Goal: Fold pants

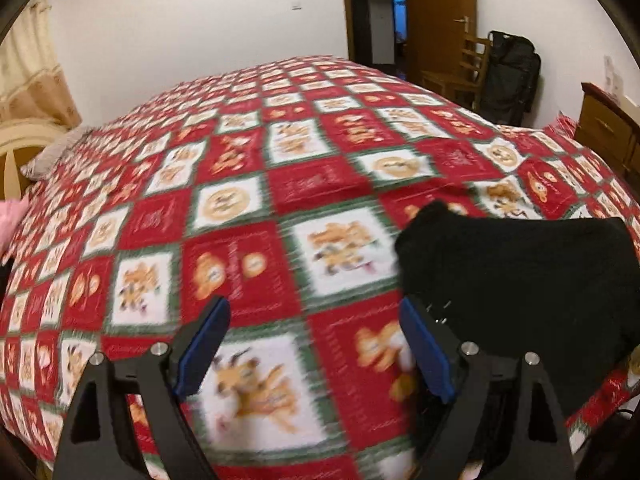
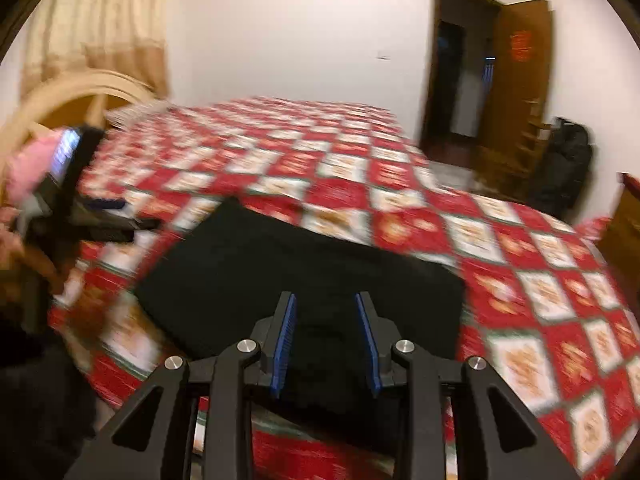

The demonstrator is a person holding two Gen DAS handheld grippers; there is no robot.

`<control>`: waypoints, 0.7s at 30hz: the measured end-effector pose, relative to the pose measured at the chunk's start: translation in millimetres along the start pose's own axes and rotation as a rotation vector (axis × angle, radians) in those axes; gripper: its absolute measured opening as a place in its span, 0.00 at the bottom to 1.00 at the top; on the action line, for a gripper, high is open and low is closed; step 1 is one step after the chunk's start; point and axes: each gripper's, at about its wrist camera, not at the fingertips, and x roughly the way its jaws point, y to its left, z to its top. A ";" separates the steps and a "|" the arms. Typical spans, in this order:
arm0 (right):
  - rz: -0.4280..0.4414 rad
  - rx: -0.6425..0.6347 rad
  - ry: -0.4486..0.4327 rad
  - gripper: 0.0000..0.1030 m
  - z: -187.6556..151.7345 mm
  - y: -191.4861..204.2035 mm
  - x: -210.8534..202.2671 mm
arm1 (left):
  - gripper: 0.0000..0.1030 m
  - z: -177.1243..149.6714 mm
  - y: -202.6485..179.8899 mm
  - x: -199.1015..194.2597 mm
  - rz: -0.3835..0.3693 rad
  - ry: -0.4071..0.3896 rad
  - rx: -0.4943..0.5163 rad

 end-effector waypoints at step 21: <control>0.395 -0.019 0.129 0.32 24.7 53.4 64.4 | 0.86 -37.0 -16.6 3.9 -0.074 0.080 0.011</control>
